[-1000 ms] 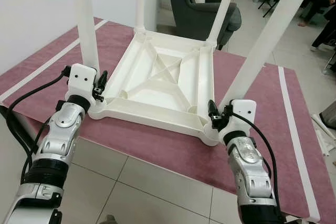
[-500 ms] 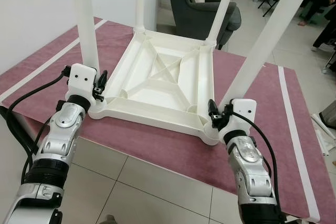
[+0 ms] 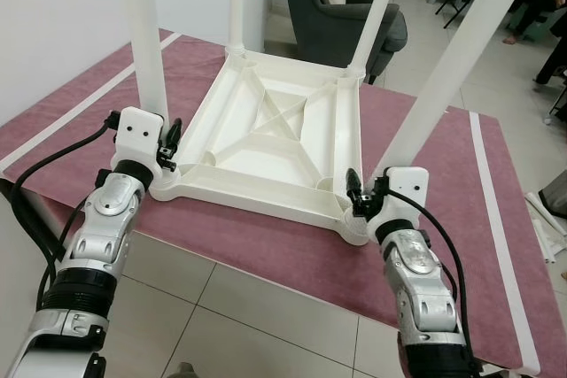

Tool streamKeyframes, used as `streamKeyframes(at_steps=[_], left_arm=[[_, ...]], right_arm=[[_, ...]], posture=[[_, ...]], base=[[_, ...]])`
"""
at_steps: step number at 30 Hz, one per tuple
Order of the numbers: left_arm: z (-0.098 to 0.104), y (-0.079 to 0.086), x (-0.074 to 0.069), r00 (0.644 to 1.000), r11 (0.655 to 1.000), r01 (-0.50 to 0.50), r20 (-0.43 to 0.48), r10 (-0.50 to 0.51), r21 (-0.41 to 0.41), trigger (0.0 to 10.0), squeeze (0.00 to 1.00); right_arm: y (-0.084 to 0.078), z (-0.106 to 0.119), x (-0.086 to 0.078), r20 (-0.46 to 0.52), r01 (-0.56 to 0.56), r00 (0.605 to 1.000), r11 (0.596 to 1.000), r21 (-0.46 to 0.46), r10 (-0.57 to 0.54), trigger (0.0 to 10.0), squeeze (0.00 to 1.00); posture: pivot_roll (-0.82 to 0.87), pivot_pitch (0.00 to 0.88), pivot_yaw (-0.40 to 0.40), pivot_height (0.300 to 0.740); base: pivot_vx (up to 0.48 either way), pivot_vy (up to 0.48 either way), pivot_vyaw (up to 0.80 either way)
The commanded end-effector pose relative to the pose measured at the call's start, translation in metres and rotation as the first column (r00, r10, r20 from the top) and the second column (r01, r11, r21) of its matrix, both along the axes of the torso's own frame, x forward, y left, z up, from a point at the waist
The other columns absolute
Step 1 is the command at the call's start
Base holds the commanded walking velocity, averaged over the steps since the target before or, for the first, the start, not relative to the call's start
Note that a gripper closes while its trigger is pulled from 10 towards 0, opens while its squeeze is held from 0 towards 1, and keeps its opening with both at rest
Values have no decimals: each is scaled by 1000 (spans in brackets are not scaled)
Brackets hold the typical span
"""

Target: Building children table

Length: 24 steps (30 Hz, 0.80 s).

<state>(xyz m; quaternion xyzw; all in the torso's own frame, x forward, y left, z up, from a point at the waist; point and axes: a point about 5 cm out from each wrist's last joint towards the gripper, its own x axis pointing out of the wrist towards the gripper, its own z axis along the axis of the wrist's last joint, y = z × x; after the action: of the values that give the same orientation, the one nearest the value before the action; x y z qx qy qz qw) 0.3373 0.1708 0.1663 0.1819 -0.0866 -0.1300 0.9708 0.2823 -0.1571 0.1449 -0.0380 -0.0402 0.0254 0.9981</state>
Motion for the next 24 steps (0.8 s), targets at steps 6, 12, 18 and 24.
streamKeyframes(at_steps=[6, 12, 18, 24], left_arm=[[-19, -17, -4, 995, 992, 75, -69, -68, 102, 10000, 1000], [-19, -17, -4, 996, 991, 69, -67, -62, 118, 10000, 0], [-18, -12, -7, 994, 997, 65, -87, -61, 46, 10000, 0], [-11, -4, -31, 974, 974, 171, -123, -190, -149, 10000, 0]], right_arm=[[12, 0, 2, 3, -64, 998, 998, -2, 64, 10000, 933], [12, 0, 3, -3, -58, 998, 998, -10, 58, 10000, 0], [11, -2, -1, -8, -67, 998, 998, 2, 67, 10000, 0], [2, -6, -22, -11, -81, 997, 995, 62, 82, 10000, 0]], posture=[[108, 0, -22, 740], [109, 0, -21, 740], [108, 0, -19, 740], [114, 0, -29, 740]], base=[[0, 0, 0], [0, 0, 0], [0, 0, 0], [0, 0, 0]])
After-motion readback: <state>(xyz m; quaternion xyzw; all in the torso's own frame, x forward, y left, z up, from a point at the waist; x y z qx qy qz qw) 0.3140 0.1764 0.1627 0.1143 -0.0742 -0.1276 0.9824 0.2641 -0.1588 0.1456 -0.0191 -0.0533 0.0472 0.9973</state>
